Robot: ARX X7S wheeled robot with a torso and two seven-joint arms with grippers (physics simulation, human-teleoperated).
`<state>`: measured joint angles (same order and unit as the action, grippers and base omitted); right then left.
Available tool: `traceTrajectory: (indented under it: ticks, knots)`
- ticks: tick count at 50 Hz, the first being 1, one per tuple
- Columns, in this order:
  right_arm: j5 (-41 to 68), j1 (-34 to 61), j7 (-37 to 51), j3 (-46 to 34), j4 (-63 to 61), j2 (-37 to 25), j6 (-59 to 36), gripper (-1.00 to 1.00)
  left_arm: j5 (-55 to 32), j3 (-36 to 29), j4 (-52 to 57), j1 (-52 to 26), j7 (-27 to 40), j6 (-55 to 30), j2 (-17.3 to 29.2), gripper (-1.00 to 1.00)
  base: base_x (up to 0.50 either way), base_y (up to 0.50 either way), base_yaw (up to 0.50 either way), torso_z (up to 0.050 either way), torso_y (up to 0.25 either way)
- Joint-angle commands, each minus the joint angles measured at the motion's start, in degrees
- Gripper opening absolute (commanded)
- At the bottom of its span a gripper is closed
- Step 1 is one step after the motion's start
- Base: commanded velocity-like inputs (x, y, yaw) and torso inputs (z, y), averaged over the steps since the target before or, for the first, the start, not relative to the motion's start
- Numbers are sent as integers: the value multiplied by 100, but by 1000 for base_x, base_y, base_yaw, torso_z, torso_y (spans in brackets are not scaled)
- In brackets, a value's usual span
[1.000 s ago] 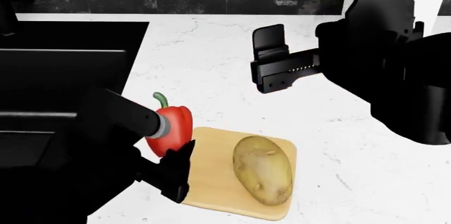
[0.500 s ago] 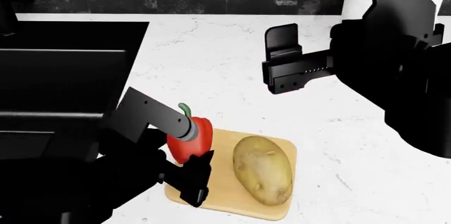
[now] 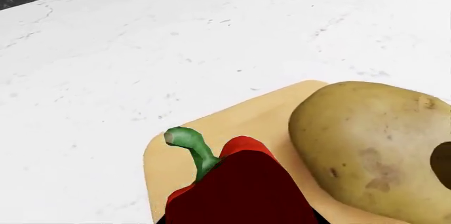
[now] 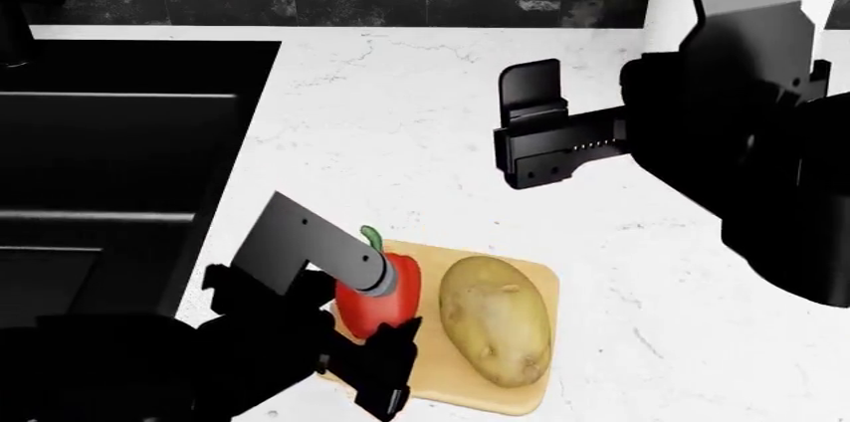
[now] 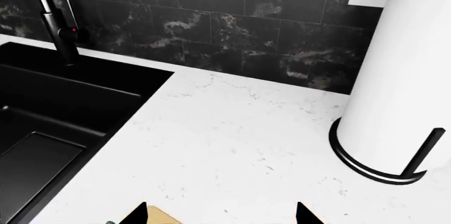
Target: Pick the vegetables from the sink and place them on the cutting board.
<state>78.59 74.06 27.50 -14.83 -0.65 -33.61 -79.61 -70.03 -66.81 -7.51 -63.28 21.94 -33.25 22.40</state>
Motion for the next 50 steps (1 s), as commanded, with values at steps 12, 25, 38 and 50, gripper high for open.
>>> traceTrajectory:
  ticks: [12,25,38,50]
  knots:
    - [94,-170,-19,-68,-11,-80,127,100,-205,110,217,-46,276,-39,49,100,0,0,0,0,0]
    - [139,-513,25,24,-182,-170,360,100,-799,528,1638,-233,988,-243,790,100,0,0,0,0,0]
    - [-542,-1770,-267,627,-1244,-461,1798,100,-1212,1194,2165,-488,1583,-101,1731,100,0,0,0,0,0]
    - [-1275,-2557,-874,1051,-1493,-792,2914,100,-926,1668,1862,-413,1690,493,2190,100,0,0,0,0,0]
